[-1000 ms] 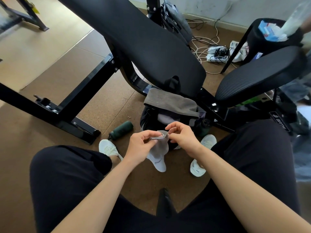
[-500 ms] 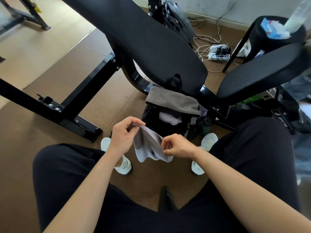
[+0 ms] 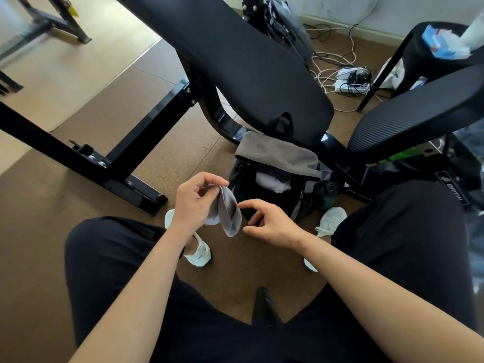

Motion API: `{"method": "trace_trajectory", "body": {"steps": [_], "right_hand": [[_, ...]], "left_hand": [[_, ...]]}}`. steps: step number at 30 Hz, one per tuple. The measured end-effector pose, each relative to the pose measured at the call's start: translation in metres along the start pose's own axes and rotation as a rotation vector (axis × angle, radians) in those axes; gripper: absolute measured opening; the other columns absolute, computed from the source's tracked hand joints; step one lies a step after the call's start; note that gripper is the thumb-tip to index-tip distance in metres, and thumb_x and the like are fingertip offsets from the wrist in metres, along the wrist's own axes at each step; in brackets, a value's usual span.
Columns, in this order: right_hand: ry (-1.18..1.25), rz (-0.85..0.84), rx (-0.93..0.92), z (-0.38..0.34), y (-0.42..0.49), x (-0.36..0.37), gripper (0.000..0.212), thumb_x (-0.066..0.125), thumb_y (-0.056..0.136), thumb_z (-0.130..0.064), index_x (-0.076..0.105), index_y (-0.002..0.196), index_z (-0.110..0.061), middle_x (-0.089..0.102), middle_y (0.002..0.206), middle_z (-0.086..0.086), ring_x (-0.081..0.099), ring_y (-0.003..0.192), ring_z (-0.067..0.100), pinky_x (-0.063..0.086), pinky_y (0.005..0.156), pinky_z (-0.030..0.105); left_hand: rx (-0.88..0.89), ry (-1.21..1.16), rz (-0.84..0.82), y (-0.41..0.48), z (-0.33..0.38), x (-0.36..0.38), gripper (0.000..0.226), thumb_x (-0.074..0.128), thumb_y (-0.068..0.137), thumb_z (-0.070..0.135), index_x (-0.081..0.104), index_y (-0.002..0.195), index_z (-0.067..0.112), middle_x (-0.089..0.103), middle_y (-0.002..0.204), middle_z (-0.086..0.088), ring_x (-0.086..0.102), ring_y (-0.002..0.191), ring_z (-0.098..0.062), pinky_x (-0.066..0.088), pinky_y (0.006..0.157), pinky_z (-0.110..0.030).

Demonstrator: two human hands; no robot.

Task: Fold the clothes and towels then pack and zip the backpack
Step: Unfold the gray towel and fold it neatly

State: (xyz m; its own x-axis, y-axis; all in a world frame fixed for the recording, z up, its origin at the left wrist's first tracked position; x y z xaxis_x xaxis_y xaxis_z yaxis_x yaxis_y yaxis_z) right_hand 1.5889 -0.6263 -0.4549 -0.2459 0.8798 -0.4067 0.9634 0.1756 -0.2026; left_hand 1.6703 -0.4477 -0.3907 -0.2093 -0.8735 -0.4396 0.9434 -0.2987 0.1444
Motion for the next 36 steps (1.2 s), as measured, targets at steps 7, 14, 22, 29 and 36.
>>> {"method": "trace_trajectory", "body": {"steps": [7,14,22,29,36], "right_hand": [[0.008,-0.033,0.004,-0.01,0.01,0.017,0.051,0.075,0.089,-0.024,0.058,0.137,-0.021,0.063,0.118,-0.007,0.065,0.086,0.003,0.049,0.07,0.013],[-0.2,-0.177,0.1,0.014,0.0,0.015,0.009,0.075,0.086,-0.016,0.073,0.095,-0.017,0.072,0.089,-0.002,0.065,0.079,0.007,0.049,0.069,0.02],[-0.132,-0.073,0.063,0.02,-0.007,0.017,0.015,0.075,0.088,-0.02,0.071,0.102,-0.019,0.065,0.09,-0.011,0.057,0.075,-0.007,0.045,0.066,0.013],[-0.053,0.127,0.008,0.002,0.021,0.026,0.047,0.081,0.083,-0.025,0.062,0.126,-0.02,0.061,0.119,-0.006,0.057,0.083,-0.002,0.052,0.079,0.019],[-0.113,0.05,0.166,0.016,0.031,0.038,0.013,0.075,0.085,-0.022,0.064,0.085,-0.029,0.066,0.087,-0.004,0.063,0.084,0.013,0.053,0.076,0.037]], "left_hand": [[0.001,-0.099,0.045,-0.006,0.008,0.0,0.038,0.061,0.093,-0.012,0.073,0.095,0.024,0.077,0.099,-0.004,0.074,0.098,-0.018,0.059,0.087,-0.03],[-0.039,-0.184,0.145,-0.002,-0.008,-0.013,0.019,0.063,0.094,-0.011,0.071,0.097,0.007,0.078,0.103,-0.008,0.074,0.104,-0.021,0.058,0.093,-0.036],[-0.026,-0.226,0.14,0.002,-0.007,-0.014,0.028,0.061,0.095,-0.011,0.07,0.094,0.015,0.078,0.103,-0.01,0.074,0.104,-0.023,0.057,0.091,-0.034],[0.004,-0.239,0.136,-0.001,0.002,-0.013,0.025,0.062,0.096,-0.009,0.07,0.097,0.015,0.078,0.105,-0.009,0.074,0.102,-0.026,0.059,0.09,-0.041],[-0.015,-0.319,0.161,-0.003,0.006,-0.013,0.018,0.062,0.095,-0.011,0.068,0.097,0.005,0.078,0.105,-0.01,0.074,0.104,-0.023,0.058,0.092,-0.033]]}}
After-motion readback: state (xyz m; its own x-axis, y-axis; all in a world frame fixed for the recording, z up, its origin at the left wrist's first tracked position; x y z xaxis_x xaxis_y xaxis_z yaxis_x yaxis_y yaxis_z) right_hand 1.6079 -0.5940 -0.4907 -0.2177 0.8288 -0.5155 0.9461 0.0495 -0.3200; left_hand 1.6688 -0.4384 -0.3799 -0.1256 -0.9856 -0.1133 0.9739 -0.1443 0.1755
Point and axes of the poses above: each hand's wrist, its own y-axis towards the middle knuckle, its own x-axis out of the palm, z = x × y, the point moved 5 cm from there along y, towards the middle knuckle
